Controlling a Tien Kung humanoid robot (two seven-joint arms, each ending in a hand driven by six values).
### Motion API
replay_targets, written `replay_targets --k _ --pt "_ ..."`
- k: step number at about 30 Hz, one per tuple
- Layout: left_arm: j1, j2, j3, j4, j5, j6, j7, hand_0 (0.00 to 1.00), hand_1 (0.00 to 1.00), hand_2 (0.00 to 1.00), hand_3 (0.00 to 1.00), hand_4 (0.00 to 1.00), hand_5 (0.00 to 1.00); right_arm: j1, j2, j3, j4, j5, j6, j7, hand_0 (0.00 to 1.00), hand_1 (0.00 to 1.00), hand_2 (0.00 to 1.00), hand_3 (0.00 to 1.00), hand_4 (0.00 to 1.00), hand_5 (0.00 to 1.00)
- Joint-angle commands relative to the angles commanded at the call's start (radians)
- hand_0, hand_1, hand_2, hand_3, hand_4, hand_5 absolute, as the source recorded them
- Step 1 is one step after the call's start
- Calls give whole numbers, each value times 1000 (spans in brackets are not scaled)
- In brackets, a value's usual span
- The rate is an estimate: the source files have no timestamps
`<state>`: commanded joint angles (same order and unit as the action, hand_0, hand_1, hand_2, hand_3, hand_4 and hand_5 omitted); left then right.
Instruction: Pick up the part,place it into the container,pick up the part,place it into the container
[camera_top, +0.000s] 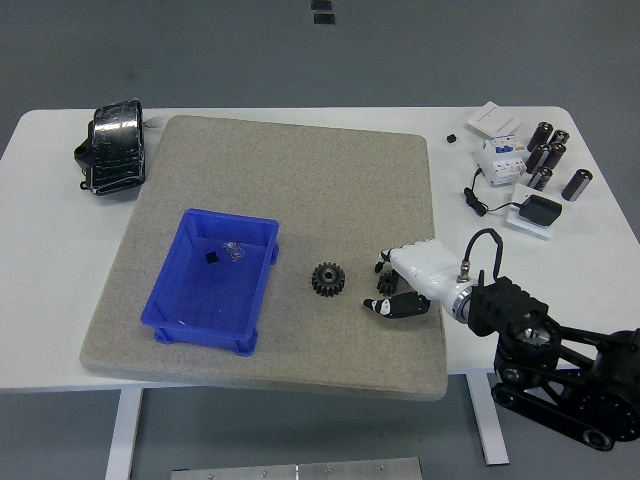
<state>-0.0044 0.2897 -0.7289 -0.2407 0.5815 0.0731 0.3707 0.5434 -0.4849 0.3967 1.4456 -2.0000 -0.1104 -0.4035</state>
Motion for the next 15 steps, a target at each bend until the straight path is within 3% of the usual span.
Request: replay_targets --k 1,15 --pt "0 0 0 0 0 0 0 686 668 642 594 705 277 0 0 0 -2 1 0 1 285 446 428 658 577 430" --pt "0 1 0 0 -4 3 -4 686 669 643 590 706 278 -3 5 5 -18 30 4 19 272 410 378 657 550 394"
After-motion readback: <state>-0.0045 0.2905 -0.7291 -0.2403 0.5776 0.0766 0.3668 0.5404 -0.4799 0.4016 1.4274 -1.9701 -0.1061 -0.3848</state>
